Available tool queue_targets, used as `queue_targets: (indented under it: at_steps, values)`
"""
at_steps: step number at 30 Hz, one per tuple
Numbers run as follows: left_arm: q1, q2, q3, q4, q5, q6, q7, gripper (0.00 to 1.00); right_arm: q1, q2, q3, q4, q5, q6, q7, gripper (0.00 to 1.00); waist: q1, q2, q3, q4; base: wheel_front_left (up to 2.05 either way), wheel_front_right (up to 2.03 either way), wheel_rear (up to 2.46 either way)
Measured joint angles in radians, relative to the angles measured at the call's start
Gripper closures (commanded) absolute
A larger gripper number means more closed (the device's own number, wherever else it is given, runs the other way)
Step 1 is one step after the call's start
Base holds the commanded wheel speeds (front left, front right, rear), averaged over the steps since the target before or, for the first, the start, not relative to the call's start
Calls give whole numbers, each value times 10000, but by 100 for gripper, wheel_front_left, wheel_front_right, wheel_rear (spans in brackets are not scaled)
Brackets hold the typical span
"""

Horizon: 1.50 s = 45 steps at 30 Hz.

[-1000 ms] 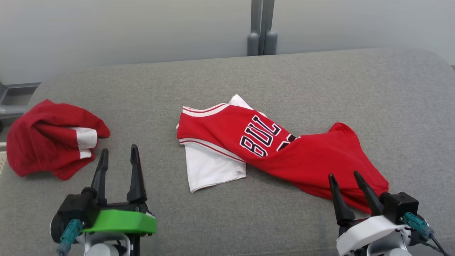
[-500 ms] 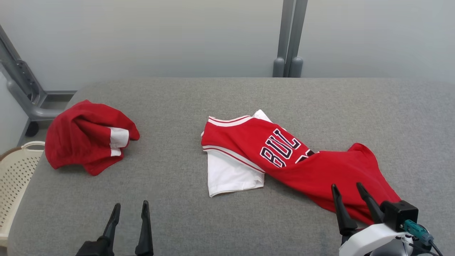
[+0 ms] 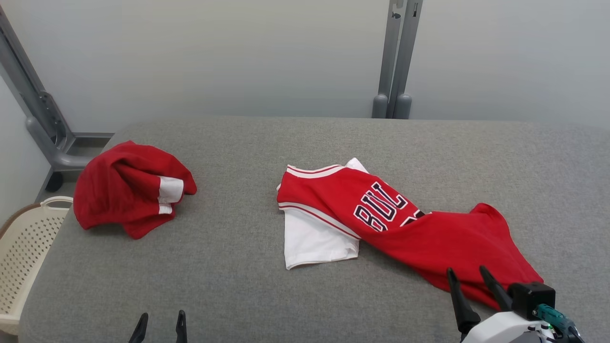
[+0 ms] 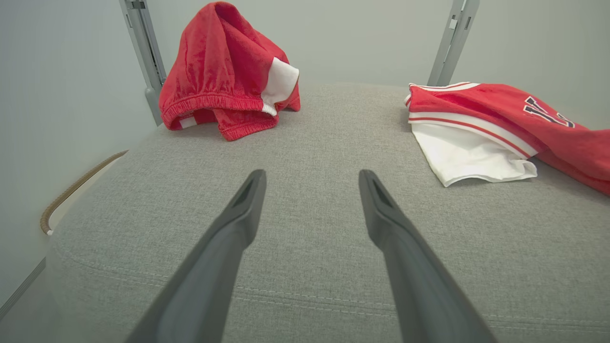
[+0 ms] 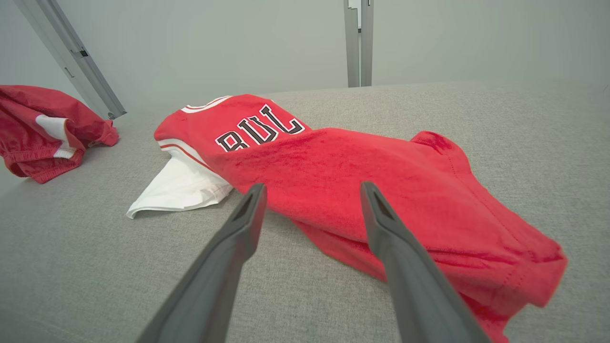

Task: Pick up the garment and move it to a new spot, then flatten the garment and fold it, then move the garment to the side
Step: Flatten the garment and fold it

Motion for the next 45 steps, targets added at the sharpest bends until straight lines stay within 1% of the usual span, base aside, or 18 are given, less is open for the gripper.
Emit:
queue_targets:
  at_steps: [3, 8, 20, 25, 28, 31, 35, 41, 43, 45]
  values:
    - [3, 109, -2, 111, -8, -15, 84, 0, 35, 25, -121, 63, -54, 0, 65, 0, 0, 0, 1, -2, 0, 0, 0]
    - [-13, 107, -15, 192, -54, 54, 186, 0, 60, 59, -165, 61, -63, 0, 100, 0, 0, 0, 61, -31, 0, 0, 0]
    - [-302, -25, -265, 412, -267, 79, 180, 0, 21, 84, -50, -29, -79, 0, 207, 0, 0, 0, 257, -240, 0, 0, 0]
    - [-482, -130, -322, 435, -546, 17, 186, 0, 7, 90, -113, -138, -255, 0, 360, 0, 0, 0, 305, -298, 0, 0, 0]
    - [-704, -165, -382, 422, -717, -15, 458, 0, -40, 92, -165, -326, -255, 0, 577, 0, 0, 0, 324, -359, 0, 0, 0]
    - [-1018, -203, -500, 343, -953, -107, 993, 0, -139, 48, -159, -508, -267, 0, 1206, 0, 0, 0, 342, -458, 0, 0, 0]
    - [-1618, -240, -803, 219, -1312, -280, 2044, 0, -380, -272, -357, -880, -322, 0, 2383, 0, 0, 0, 393, -645, 0, 0, 0]
    - [-2633, -401, -1411, 435, -1960, -228, 3622, 0, -805, -696, -911, -1818, -456, 0, 4416, 0, 0, 0, 562, -1052, 0, 0, 0]
    - [-2986, -428, -1672, 635, -2067, -201, 3917, 0, -914, -838, -1089, -2140, -456, 0, 4918, 0, 0, 0, 653, -1193, 0, 0, 0]
    - [-3313, -454, -1893, 961, -2213, -79, 4195, 0, -1025, -922, -1267, -2399, -456, 0, 5340, 0, 0, 0, 759, -1343, 0, 0, 0]
